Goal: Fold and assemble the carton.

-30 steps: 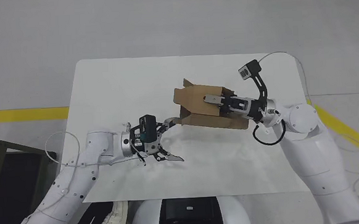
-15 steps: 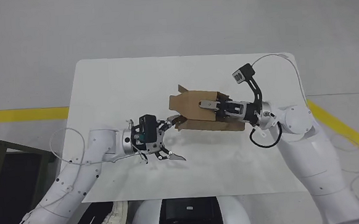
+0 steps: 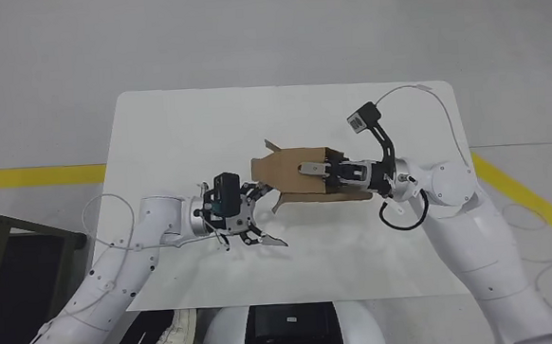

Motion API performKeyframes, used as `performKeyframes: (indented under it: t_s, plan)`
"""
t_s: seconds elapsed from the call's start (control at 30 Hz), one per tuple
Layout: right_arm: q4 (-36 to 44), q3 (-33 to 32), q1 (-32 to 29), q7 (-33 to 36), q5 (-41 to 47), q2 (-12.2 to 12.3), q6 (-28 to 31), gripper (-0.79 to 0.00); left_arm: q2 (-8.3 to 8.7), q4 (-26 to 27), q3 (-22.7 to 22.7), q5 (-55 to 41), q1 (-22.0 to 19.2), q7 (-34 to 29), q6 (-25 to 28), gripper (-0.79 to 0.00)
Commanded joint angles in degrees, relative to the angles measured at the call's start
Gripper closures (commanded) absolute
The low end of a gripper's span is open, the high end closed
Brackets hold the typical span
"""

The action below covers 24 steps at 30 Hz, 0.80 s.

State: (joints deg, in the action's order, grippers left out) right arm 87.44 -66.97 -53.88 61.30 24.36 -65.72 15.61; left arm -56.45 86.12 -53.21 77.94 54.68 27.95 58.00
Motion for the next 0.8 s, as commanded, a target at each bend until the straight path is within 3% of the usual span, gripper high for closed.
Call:
performKeyframes:
  t_s: [0.0, 0.77]
  plan:
    - [0.1, 0.0, 0.0, 0.0, 0.0, 0.0, 0.0, 0.000, 0.01, 0.0, 0.0, -0.1, -0.1, 0.2, 0.0, -0.785]
    - [1.2, 0.2, -0.2, 1.6, 1.6, 0.2, -0.3, 0.000, -0.31, -0.7, -0.2, -3.8, -0.6, -0.5, 0.0, -0.785]
